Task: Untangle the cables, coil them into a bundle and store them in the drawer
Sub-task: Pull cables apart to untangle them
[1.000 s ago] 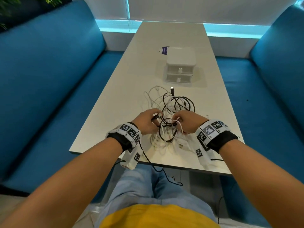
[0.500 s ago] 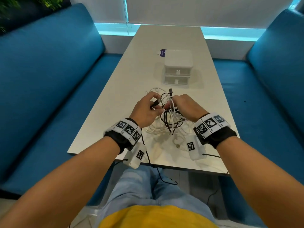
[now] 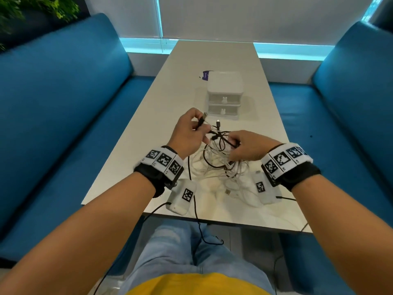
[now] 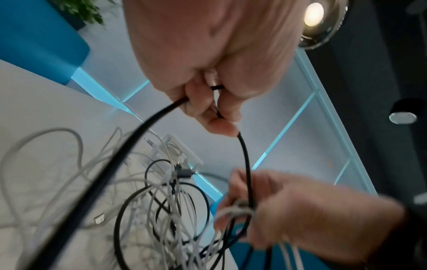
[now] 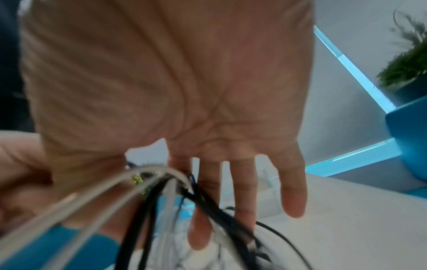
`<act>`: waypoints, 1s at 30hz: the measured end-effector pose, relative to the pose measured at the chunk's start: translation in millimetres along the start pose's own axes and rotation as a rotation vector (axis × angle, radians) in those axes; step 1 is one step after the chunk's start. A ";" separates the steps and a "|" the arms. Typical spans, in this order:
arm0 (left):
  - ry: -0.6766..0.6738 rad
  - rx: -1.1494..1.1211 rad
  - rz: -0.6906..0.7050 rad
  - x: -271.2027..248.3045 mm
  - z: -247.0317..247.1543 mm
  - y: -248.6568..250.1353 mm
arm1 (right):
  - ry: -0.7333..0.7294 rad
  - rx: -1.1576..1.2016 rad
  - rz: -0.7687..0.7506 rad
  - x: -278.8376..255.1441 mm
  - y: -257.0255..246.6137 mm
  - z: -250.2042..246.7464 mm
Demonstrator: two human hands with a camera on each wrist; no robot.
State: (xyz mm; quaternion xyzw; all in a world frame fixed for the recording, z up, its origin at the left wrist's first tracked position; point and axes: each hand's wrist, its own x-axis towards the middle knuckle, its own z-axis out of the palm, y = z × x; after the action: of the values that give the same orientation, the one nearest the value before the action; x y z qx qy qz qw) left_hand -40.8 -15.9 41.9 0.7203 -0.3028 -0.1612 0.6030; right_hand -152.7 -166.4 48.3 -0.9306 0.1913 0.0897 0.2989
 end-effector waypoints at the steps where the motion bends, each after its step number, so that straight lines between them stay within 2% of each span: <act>1: 0.034 -0.027 -0.001 2.5 -5.3 1.5 | 0.029 -0.017 0.015 -1.4 8.2 0.4; 6: 0.118 -0.165 -0.052 1.5 -19.4 2.4 | 0.099 0.095 -0.026 -6.6 24.3 4.3; 9: 0.087 -0.288 -0.111 -5.4 -13.6 9.1 | 0.103 0.245 -0.085 -6.4 22.6 7.8; 15: 0.000 -0.309 -0.114 -8.4 -4.9 16.4 | 0.415 0.149 -0.205 -8.2 10.8 11.8; 19: 0.021 -0.400 -0.198 -5.8 -6.7 14.0 | 0.405 0.240 -0.231 -11.3 6.7 9.7; 23: -0.008 -0.544 -0.257 -6.1 -8.1 5.8 | 0.443 0.396 -0.190 -14.7 9.2 8.1; 26: -0.051 -0.523 -0.279 -8.0 -6.8 1.6 | 0.470 0.441 -0.175 -13.5 13.5 9.3; 30: -0.127 -0.482 -0.275 -10.9 1.8 4.7 | 0.429 0.451 -0.201 -11.6 12.6 15.5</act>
State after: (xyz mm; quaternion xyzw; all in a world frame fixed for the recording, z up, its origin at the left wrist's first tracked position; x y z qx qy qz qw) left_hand -51.4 -10.8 44.5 0.5787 -0.1925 -0.3537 0.7092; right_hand -169.3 -163.1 32.5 -0.8527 0.1721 -0.1831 0.4580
